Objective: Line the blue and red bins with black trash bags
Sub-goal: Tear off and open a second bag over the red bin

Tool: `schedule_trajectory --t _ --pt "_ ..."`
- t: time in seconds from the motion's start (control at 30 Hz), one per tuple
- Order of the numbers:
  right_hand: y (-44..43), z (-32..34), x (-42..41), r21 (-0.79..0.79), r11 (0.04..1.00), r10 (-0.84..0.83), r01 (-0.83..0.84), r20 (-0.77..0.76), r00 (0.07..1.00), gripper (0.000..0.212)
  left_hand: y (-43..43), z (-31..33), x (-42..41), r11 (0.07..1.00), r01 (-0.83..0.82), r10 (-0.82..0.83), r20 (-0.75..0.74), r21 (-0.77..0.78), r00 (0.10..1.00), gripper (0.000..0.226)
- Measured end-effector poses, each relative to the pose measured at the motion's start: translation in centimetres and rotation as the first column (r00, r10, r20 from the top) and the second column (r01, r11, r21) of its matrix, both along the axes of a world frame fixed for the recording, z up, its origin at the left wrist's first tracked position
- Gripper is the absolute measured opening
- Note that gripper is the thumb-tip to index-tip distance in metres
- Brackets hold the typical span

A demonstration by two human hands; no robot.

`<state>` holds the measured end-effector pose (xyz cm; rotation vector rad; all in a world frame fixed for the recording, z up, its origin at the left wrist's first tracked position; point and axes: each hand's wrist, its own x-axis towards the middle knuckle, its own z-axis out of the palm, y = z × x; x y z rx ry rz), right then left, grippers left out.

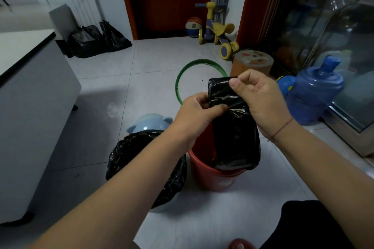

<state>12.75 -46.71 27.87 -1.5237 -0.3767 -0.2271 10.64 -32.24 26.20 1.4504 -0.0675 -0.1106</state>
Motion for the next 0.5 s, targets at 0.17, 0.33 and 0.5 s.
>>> schedule_trajectory --t 0.17,0.33,0.5 --pt "-1.7 0.9 0.4 -0.014 0.992 -0.125 0.126 0.028 0.992 0.016 1.4 0.1 0.8 0.988 -0.142 0.142 0.014 0.052 0.990 0.028" --pt "-2.5 1.4 0.5 0.021 0.985 -0.174 0.174 0.038 0.984 0.018 2.1 0.6 0.9 0.996 -0.015 0.013 -0.022 -0.088 1.000 0.008" --pt "-0.7 0.5 -0.1 -0.009 0.997 -0.071 0.071 0.029 0.997 0.015 -0.5 -0.1 0.1 1.000 -0.012 0.012 0.019 -0.022 1.000 0.019"
